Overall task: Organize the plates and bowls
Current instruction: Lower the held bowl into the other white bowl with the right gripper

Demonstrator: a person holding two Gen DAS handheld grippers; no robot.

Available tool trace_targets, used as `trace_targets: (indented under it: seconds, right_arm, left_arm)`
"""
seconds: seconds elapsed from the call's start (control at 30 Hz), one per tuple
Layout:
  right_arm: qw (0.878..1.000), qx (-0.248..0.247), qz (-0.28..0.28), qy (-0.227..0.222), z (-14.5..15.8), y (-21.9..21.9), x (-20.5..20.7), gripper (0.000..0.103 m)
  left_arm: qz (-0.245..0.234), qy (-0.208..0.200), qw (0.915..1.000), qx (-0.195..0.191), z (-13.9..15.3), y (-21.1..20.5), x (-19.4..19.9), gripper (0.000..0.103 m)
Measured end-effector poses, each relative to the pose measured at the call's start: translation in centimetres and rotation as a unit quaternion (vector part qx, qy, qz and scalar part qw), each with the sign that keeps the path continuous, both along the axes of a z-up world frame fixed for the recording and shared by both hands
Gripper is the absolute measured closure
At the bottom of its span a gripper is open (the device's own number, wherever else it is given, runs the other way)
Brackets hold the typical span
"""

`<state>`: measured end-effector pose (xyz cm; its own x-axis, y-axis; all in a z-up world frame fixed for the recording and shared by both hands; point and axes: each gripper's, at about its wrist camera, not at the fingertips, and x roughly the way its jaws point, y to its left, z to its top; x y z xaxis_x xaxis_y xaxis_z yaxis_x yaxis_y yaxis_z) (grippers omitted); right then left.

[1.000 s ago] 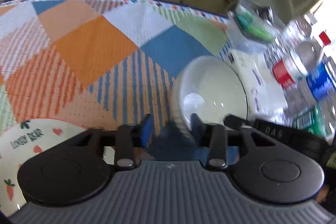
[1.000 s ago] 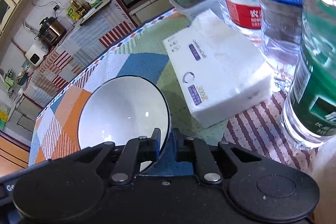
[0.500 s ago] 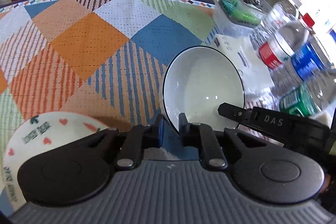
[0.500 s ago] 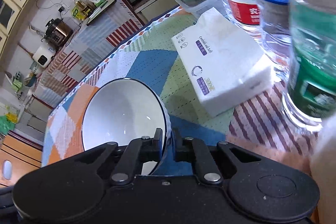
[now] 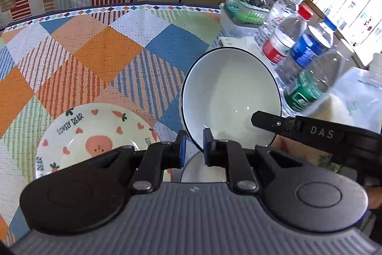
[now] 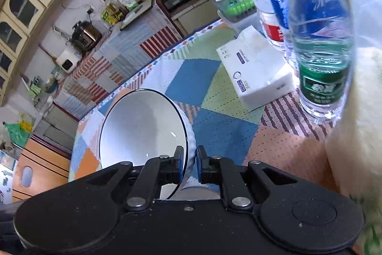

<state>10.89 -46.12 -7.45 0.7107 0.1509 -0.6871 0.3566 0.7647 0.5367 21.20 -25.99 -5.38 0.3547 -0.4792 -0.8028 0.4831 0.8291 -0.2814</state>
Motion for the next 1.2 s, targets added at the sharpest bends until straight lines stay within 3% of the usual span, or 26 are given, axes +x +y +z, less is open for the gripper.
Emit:
trace_targets:
  seconds: [0.2,0.6,0.97,1.2]
  right_arm:
    - [1.000,0.014,-0.005,-0.002,0.2,1.3,-2.9,0.086]
    - [0.999,0.014,0.014,0.029,-0.1,2.7,-6.8,0.085]
    - [0.999,-0.006,0.021,0.050,-0.2,3.2,-7.5,0.084]
    - [0.996,-0.040,0.028,0.075,-1.0,4.1,-6.8,0.084]
  left_arm:
    - [-0.003,-0.009,1.0000,-0.002,0.8,1.7,-2.4,0.090]
    - [-0.014,0.019,0.9997,0.000,-0.5,2.8,-5.8,0.090]
    - [-0.020,0.040,0.9987,0.023,-1.9,2.5,-6.6,0.090]
    - [-0.016,0.076,0.9958,0.050,-3.9,1.6,-5.9,0.090]
